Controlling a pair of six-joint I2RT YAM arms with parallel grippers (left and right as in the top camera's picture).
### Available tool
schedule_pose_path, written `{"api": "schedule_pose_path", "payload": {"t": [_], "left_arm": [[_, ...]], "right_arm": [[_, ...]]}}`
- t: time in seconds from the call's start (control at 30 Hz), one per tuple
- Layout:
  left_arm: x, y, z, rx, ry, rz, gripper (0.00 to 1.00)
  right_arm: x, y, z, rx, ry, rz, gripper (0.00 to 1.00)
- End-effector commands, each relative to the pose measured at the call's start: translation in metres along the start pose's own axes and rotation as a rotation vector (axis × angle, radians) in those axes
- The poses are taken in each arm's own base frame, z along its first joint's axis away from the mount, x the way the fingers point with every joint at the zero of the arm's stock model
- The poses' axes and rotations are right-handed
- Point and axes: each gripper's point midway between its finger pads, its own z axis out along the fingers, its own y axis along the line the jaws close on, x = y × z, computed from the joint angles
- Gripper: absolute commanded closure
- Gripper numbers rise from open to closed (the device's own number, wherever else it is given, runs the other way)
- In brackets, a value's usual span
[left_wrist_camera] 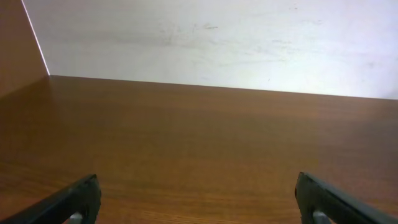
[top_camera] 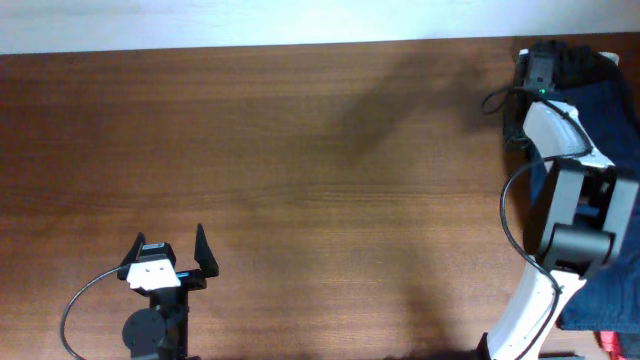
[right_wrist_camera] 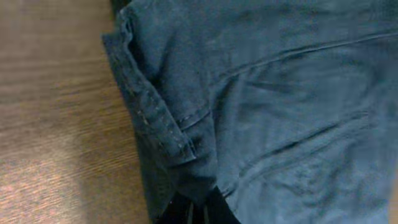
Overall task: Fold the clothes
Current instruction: 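Reach the right gripper to the navy shorts on the stack and grasp, then pull the navy shorts with the right gripper to the table center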
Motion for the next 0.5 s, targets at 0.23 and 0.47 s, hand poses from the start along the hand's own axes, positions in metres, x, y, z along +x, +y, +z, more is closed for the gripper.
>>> {"api": "schedule_pose_path", "payload": {"t": [0.23,0.47], "left_arm": [[0.003,0.0,0.0,0.0,0.003,-0.006,0.01],[0.003,0.0,0.0,0.0,0.003,-0.006,0.01]], "right_arm": [[-0.047,-0.048,-0.102,-0.082,-0.222,0.182,0.96],[-0.034,0.0,-0.065,-0.219,-0.145,0.127,0.96]]}}
